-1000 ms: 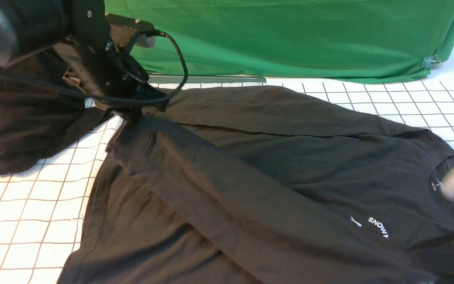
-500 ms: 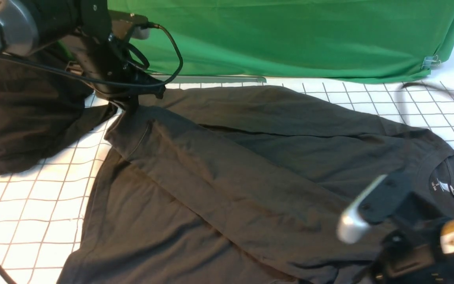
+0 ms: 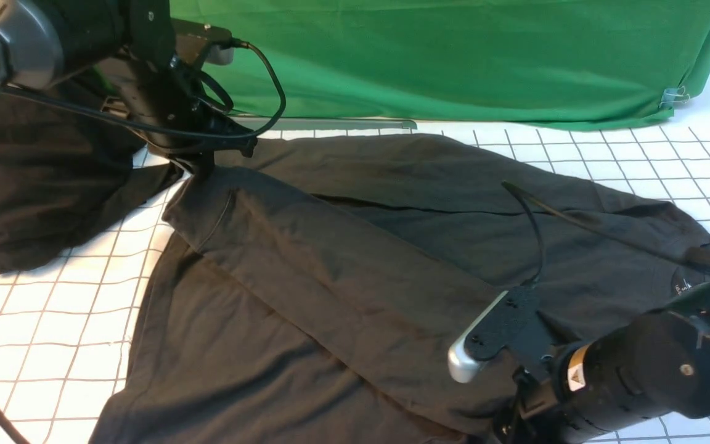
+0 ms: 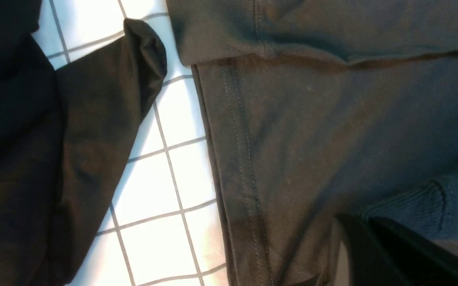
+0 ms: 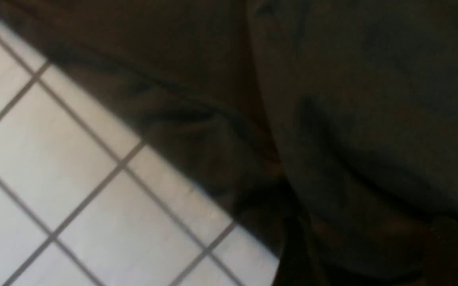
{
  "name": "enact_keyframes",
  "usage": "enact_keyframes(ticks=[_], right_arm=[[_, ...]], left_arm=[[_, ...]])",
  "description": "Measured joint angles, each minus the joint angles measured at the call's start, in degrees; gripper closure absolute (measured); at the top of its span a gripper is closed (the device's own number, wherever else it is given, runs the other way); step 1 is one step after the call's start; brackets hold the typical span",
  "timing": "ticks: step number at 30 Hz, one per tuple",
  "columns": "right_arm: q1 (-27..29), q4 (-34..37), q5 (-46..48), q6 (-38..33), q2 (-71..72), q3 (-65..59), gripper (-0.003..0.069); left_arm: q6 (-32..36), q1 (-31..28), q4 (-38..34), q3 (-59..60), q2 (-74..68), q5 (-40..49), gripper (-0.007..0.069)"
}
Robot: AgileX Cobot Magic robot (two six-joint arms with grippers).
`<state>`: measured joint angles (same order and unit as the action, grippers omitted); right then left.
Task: Fold a long-sleeved shirt over a white checkered tablecloth.
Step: 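Fold the left side of the black T-shirt inward over its body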
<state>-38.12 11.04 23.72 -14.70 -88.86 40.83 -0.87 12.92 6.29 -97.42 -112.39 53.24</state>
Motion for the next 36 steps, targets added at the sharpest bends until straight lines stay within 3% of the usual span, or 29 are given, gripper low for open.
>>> enact_keyframes(ticks=[5, 7, 8, 9, 10, 16, 21, 36], right_arm=[[0.0, -0.2, -1.8, 0.0, -2.2, 0.0, 0.0339], [0.0, -0.3, -0.9, 0.3, -1.9, 0.0, 0.0538], [0.0, -0.3, -0.7, 0.4, -1.8, 0.0, 0.0538], [0.0, -0.1, 1.3, 1.0, -1.2, 0.0, 0.0601], [-0.1, -0.1, 2.8, 1.5, -0.6, 0.0, 0.0613], [-2.3, 0.2, 11.8, 5.2, 6.6, -0.9, 0.0627], [-3.9, 0.5, 12.8, 9.4, 11.0, -4.4, 0.0627], [-4.5, 1.4, 14.1, 10.6, 12.0, -7.0, 0.0616]], left_arm=[[0.0, 0.0, 0.0, 0.0, 0.0, 0.5, 0.0608], [0.0, 0.0, 0.0, 0.0, 0.0, 1.2, 0.0608], [0.0, 0.0, 0.0, 0.0, 0.0, 1.5, 0.0608], [0.1, 0.0, 0.0, 0.0, 0.0, 2.2, 0.0608], [0.1, 0.0, 0.0, 0.0, 0.0, 2.8, 0.0608], [0.2, 0.0, 0.1, 0.0, 0.0, 6.4, 0.0608], [0.9, 0.0, 0.0, 0.0, 0.0, 8.3, 0.0608], [0.9, 0.0, -2.2, 0.1, -0.1, 9.3, 0.0608]])
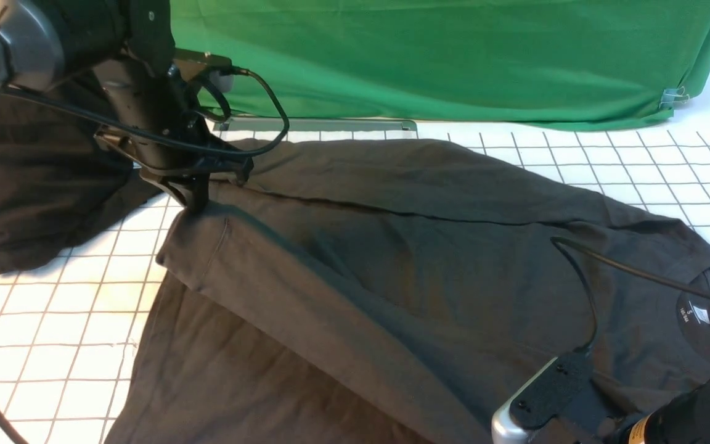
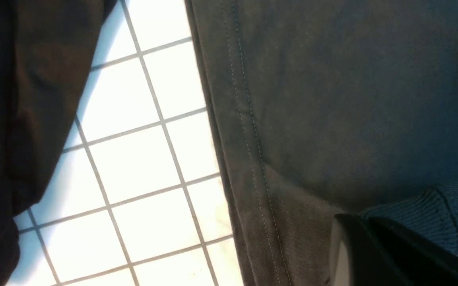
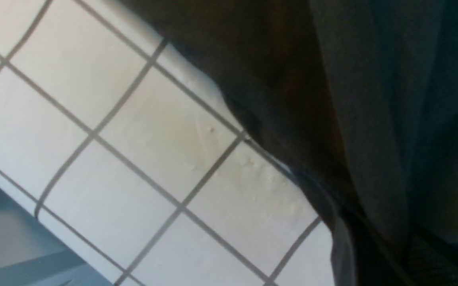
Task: Fold a long-sleeved shirt over a white checkered tablecloth.
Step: 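Fold the left side of the black T-shirt inward over its body, then grab the top left corner of the dark shirt with the left gripper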
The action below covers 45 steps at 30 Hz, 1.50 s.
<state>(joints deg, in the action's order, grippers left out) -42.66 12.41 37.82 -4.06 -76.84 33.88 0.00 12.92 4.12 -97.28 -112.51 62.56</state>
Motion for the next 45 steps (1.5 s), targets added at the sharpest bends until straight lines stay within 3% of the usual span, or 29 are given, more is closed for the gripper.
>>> enact_keyframes(ticks=[4, 9, 12, 15, 18, 19, 22, 24, 34, 45], right_arm=[[-0.1, 0.0, 0.2, 0.1, 0.0, 0.0, 0.0575], [-0.1, 0.2, 2.1, 3.4, 0.1, 0.0, 0.0361], [-0.1, 0.2, 3.2, 4.8, 0.7, 0.0, 0.0293], [-0.1, 0.2, 4.7, 5.9, 2.6, 0.0, 0.0237], [-0.1, 0.2, 5.4, 6.4, 5.7, 0.2, 0.0224], [-0.1, 0.2, 5.5, 6.5, 6.2, 0.2, 0.0223], [-0.1, 0.2, 6.2, 7.4, 10.1, 1.9, 0.0220], [-0.1, 0.3, 6.2, 7.6, 12.6, 3.5, 0.0220], [-0.1, 0.1, 3.8, 7.6, 15.6, 8.6, 0.0220], [-0.1, -0.2, 2.9, 7.6, 15.6, 8.7, 0.0220]], left_arm=[[0.5, 0.0, -0.2, 0.0, -0.5, 0.0, 0.0607], [1.4, 0.0, 1.2, 0.0, -2.0, -0.5, 0.0564], [1.5, 0.0, 2.1, 0.0, -2.3, -0.9, 0.0510], [1.7, 0.0, 3.1, 0.0, -2.4, -0.9, 0.0385], [1.8, 0.0, 5.2, 0.0, -2.4, -1.8, 0.0251], [1.5, 0.0, 5.5, 0.0, -2.4, -2.0, 0.0244], [-5.2, -0.1, 9.6, 0.0, -2.4, -4.7, 0.0167], [-8.6, -0.9, 9.4, 0.0, -2.4, -6.8, 0.0162], [-9.2, -5.2, 3.7, -0.2, -8.2, -23.9, 0.0214], [-10.1, -5.3, 2.3, -3.1, -16.7, -34.9, 0.0215]])
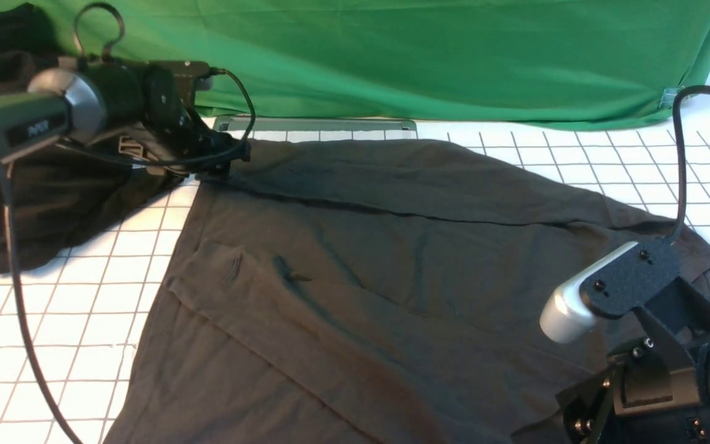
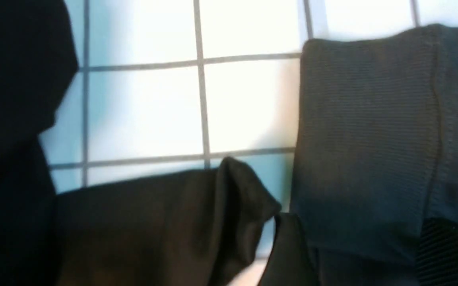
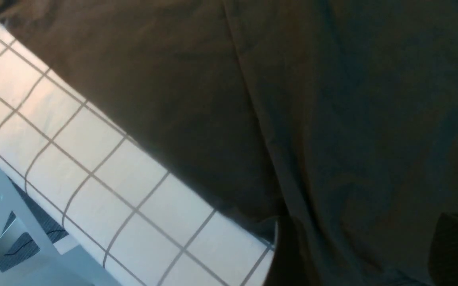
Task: Fold a long-sleeved shirt over a white checkered tablecloth.
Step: 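Grab the top left corner of the dark shirt with the left gripper, then fold the left side of the dark shirt inward over its body with the left gripper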
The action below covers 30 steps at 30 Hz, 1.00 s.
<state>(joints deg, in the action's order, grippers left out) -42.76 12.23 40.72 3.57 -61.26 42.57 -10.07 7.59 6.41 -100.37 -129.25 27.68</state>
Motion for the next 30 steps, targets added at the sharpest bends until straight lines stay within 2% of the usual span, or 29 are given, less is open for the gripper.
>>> enact_keyframes(ticks=[10, 13, 17, 18, 21, 26, 30], right_arm=[[0.0, -0.7, -0.1, 0.0, 0.0, 0.0, 0.0220], [0.0, -0.9, -0.1, 0.0, 0.0, 0.0, 0.0220], [0.0, -0.9, 0.0, 0.0, 0.0, 0.0, 0.0220], [0.0, -0.9, 0.1, 0.0, 0.0, 0.0, 0.0220], [0.0, -1.0, 0.2, 0.0, 0.0, 0.0, 0.0220], [0.0, -1.1, 0.2, 0.0, 0.0, 0.0, 0.0220], [0.0, -1.9, 0.2, 0.1, 0.0, 0.0, 0.0220]], left_arm=[[-0.2, -0.2, -0.1, -0.4, -2.5, -6.0, 0.0216], [-0.2, -0.2, -0.1, -0.4, -2.6, -6.7, 0.0242], [-0.2, 0.0, 0.9, -0.4, -2.3, -6.3, 0.0347], [-0.2, 0.1, 1.3, -0.5, -1.9, -5.3, 0.0442], [-0.2, 0.1, 1.6, -0.5, -0.3, -4.5, 0.0570], [-0.2, 0.0, 1.8, -0.6, 2.6, -3.8, 0.0598], [1.6, 0.0, -0.1, -0.9, 5.0, 1.8, 0.0598]])
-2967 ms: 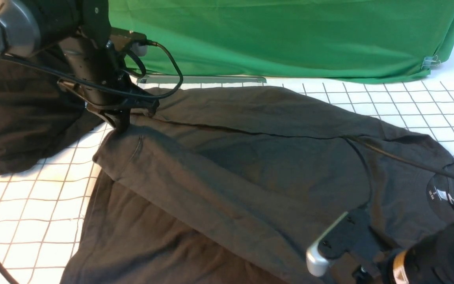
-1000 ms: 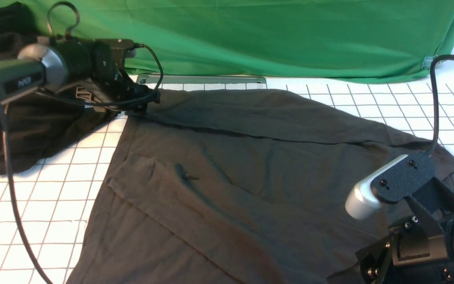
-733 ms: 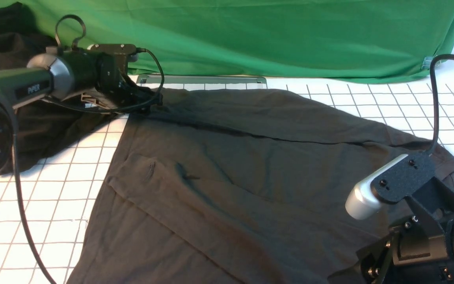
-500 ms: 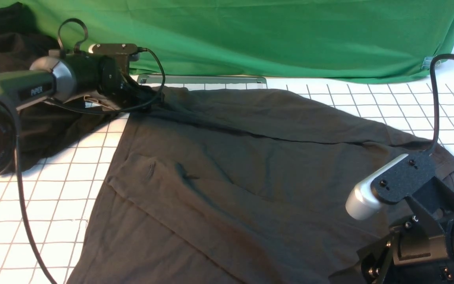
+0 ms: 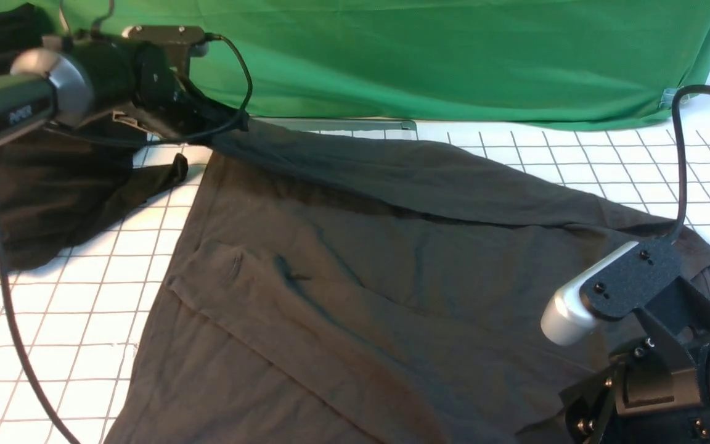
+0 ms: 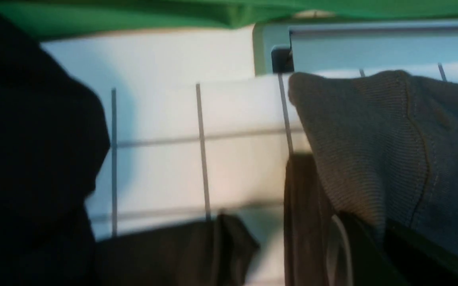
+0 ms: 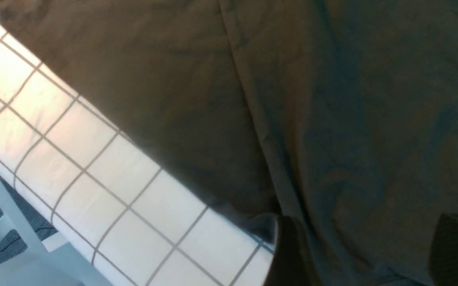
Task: Fold a long-sleeved shirt over a white checkered tablecloth.
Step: 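Fold the left side of the dark shirt inward over its body with the left gripper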
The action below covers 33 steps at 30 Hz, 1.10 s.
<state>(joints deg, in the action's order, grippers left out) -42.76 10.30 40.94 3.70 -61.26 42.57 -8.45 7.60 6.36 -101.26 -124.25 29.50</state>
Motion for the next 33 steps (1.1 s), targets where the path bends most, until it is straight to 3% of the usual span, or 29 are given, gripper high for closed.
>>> enact_keyframes(ticks=[3, 4, 6, 8, 10, 11, 14, 19, 22, 28, 33], right_arm=[[0.0, -2.8, 0.0, 0.6, 0.0, 0.3, 0.0233], [0.0, -8.5, 0.4, 2.2, 0.0, 1.3, 0.0273], [0.0, -11.3, 1.0, 3.4, 0.0, 2.1, 0.0302], [0.0, -22.0, 3.5, 7.2, -0.1, 5.0, 0.0466], [0.0, -25.9, 4.1, 8.8, -0.1, 5.8, 0.0531], [0.2, -32.2, 4.7, 11.9, -0.2, 7.1, 0.0603], [2.2, -37.6, 4.5, 14.5, -0.2, 8.1, 0.0640], [13.5, -39.8, 0.6, 14.9, -2.3, 8.5, 0.0650], [20.7, -35.9, 0.0, 11.3, -5.9, 9.4, 0.0650], [35.6, -8.5, 5.2, -12.4, -16.7, 17.4, 0.0651], [39.0, -0.3, 6.3, -18.6, -24.7, 23.7, 0.0649]], left_arm=[[2.2, 0.0, -2.3, 0.0, 1.7, 4.2, 0.0598], [3.0, 0.0, -3.7, 0.0, 3.3, 7.9, 0.0598], [3.2, 0.0, -4.6, 0.0, 4.5, 9.8, 0.0598], [3.9, 0.1, -6.4, 0.0, 8.2, 15.4, 0.0598], [4.2, 0.3, -6.9, 0.0, 9.5, 17.9, 0.0598], [4.4, 0.6, -7.3, 0.0, 11.4, 22.9, 0.0598], [4.6, 1.2, -8.0, 1.3, 14.1, 27.8, 0.0598], [3.9, 3.5, -9.2, 10.9, 21.0, 28.1, 0.0598], [1.7, 5.5, -9.5, 16.9, 25.2, 26.9, 0.0598], [-2.0, 8.4, -9.7, 28.4, 32.7, 26.3, 0.0598], [-4.7, 8.4, -7.8, 33.1, 37.3, 26.3, 0.0598]])
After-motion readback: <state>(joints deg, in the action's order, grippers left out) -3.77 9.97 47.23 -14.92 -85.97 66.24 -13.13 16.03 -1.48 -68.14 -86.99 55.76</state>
